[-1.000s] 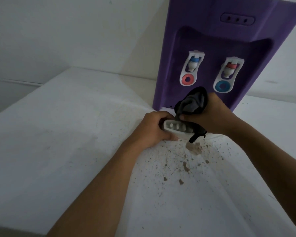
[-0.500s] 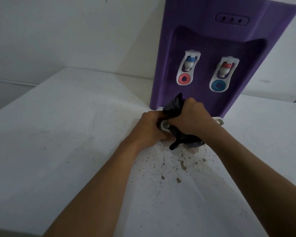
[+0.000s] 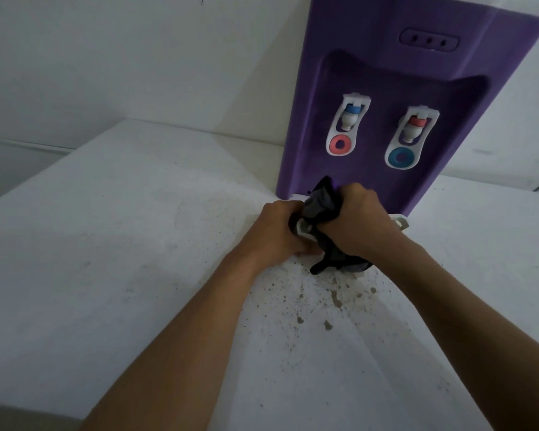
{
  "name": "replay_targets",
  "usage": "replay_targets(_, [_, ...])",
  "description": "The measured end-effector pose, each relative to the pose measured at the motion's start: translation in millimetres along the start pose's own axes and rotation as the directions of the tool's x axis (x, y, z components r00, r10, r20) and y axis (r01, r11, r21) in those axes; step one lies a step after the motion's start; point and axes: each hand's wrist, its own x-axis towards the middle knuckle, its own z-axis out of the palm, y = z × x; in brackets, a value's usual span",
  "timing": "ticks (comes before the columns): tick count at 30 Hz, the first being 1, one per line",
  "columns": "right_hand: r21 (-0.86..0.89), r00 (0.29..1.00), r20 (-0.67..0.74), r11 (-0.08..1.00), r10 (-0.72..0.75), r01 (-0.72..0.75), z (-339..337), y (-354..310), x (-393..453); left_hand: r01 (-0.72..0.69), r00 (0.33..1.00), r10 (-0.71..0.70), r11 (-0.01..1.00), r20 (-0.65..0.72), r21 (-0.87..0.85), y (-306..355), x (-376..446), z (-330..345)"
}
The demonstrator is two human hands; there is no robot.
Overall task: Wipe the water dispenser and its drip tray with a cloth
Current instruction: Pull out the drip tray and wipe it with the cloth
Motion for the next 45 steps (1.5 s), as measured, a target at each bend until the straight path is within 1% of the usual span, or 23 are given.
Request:
replay_targets(2, [0.048, 1.000, -0.007, 0.999, -0.022, 0.023, 0, 2, -2, 0.003, 1.000, -0.003, 1.000, -0.001, 0.011, 1, 0, 0])
replay_targets(5, [0.234, 0.993, 0.070, 0.969, -0.098, 0.079, -12, 11, -6, 0.019, 1.000, -0.019, 1.000, -0.002, -0.022, -1, 0, 1])
replay_targets(6, [0.259, 0.987, 0.080, 0.959, -0.139, 0.115, -15, 14, -7, 0.030, 1.000, -0.030, 0.999, -0.001, -0.037, -1, 0, 1])
replay_targets(8, [0.210, 0.973, 0.058, 0.955, -0.225, 0.208, -19, 18, -11, 0.036, 0.999, -0.036, 0.999, -0.003, -0.027, 0, 1, 1])
replay_targets(10, [0.090, 0.950, 0.044, 0.948, -0.309, 0.304, -17, 20, -13, 0.023, 1.000, -0.023, 1.000, -0.013, -0.006, 1, 1, 1])
replay_targets(12, [-0.009, 0.935, 0.083, 0.938, -0.344, 0.346, -15, 21, -13, 0.008, 1.000, -0.008, 1.000, -0.020, -0.009, 1, 1, 1])
replay_targets(16, [-0.075, 0.920, 0.247, 0.940, -0.305, 0.332, -17, 25, -9, 0.020, 1.000, -0.020, 1.000, -0.016, -0.009, 0, 1, 1])
replay_targets(17, [-0.091, 0.912, 0.263, 0.933, -0.315, 0.348, -18, 25, -7, 0.022, 1.000, -0.022, 1.000, -0.015, -0.016, 0, 1, 1])
replay_targets(19, [-0.112, 0.904, 0.237, 0.914, -0.357, 0.390, -20, 26, -8, 0.021, 1.000, -0.021, 0.999, -0.011, -0.041, 0, 0, 2])
replay_targets(21, [-0.058, 0.910, 0.166, 0.917, -0.381, 0.394, -24, 28, -9, 0.022, 1.000, -0.022, 0.998, -0.008, -0.062, -1, 0, 2])
replay_targets(24, [0.047, 0.951, 0.089, 0.955, -0.295, 0.292, -34, 32, -8, 0.022, 1.000, -0.022, 0.997, 0.002, -0.074, -2, 0, 2])
replay_targets(26, [0.055, 0.967, 0.094, 0.971, -0.237, 0.232, -38, 33, -4, 0.033, 0.999, -0.033, 0.996, 0.007, -0.082, -3, 1, 1])
replay_targets(28, [0.048, 0.970, 0.105, 0.976, -0.218, 0.214, -40, 34, 0, 0.039, 0.999, -0.039, 0.995, 0.008, -0.095, -3, 1, 1])
replay_targets(31, [0.030, 0.952, 0.106, 0.958, -0.288, 0.286, -43, 35, 7, 0.035, 0.999, -0.034, 0.996, 0.010, -0.082, -3, 2, 2])
replay_targets(35, [0.138, 0.908, 0.159, 0.920, -0.387, 0.368, -46, 27, 14, 0.053, 0.999, -0.053, 0.996, 0.010, -0.065, -3, 2, 1])
replay_targets(37, [0.107, 0.883, 0.193, 0.904, -0.428, 0.414, -43, 24, 19, 0.064, 0.998, -0.063, 0.997, 0.011, -0.038, -3, 3, 1])
replay_targets(39, [0.054, 0.870, 0.243, 0.902, -0.429, 0.429, -39, 22, 23, 0.069, 0.998, -0.068, 0.997, 0.013, -0.029, -3, 3, 0])
replay_targets(41, [0.046, 0.866, 0.291, 0.910, -0.406, 0.411, -36, 21, 24, 0.074, 0.997, -0.074, 0.997, 0.012, -0.023, -3, 3, 0])
replay_targets(43, [0.064, 0.869, 0.268, 0.908, -0.415, 0.414, -34, 22, 22, 0.080, 0.997, -0.080, 0.997, 0.012, -0.021, -3, 3, 0])
replay_targets(45, [0.081, 0.870, 0.193, 0.891, -0.455, 0.448, -31, 23, 21, 0.086, 0.996, -0.086, 0.996, 0.008, -0.016, -3, 3, 0])
